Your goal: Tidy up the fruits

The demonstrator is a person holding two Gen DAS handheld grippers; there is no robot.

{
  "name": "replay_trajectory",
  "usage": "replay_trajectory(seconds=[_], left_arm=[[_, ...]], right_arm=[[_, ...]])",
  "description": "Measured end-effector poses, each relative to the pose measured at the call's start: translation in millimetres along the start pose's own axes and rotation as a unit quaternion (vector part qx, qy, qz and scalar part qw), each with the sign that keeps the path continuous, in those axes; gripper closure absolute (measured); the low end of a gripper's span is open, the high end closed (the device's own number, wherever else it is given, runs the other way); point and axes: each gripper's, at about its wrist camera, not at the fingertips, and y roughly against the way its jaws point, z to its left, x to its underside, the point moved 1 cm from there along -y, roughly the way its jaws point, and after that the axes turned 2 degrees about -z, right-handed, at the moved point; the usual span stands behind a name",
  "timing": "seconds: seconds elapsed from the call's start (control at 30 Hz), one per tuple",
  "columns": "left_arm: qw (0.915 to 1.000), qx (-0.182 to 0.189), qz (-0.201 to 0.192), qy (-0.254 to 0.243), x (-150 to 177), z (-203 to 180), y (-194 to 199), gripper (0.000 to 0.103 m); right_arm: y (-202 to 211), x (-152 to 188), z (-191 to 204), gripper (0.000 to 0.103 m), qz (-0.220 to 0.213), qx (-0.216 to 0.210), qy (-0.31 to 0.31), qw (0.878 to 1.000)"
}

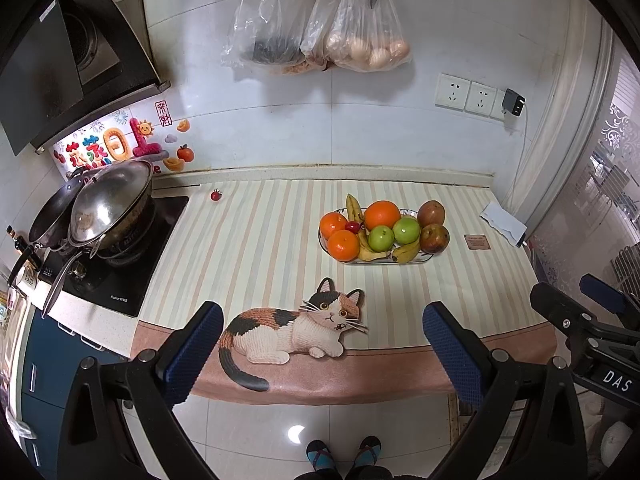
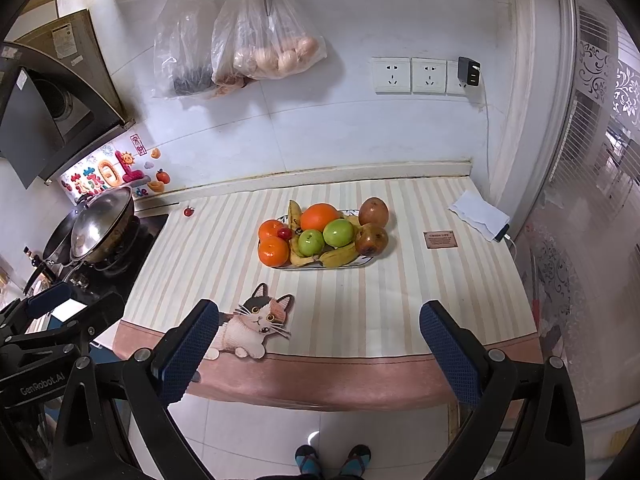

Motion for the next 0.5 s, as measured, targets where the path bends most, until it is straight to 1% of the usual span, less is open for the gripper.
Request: replay_trajectory(seconds=[0.5], left_arm=[[1.0,-0.002,-0.001,0.001,0.4,-0.6,1.4,0.001]], right_arm=[[-0.6,-4.3,1.7,0.001,-0.002,0.001,0.002,1.0]])
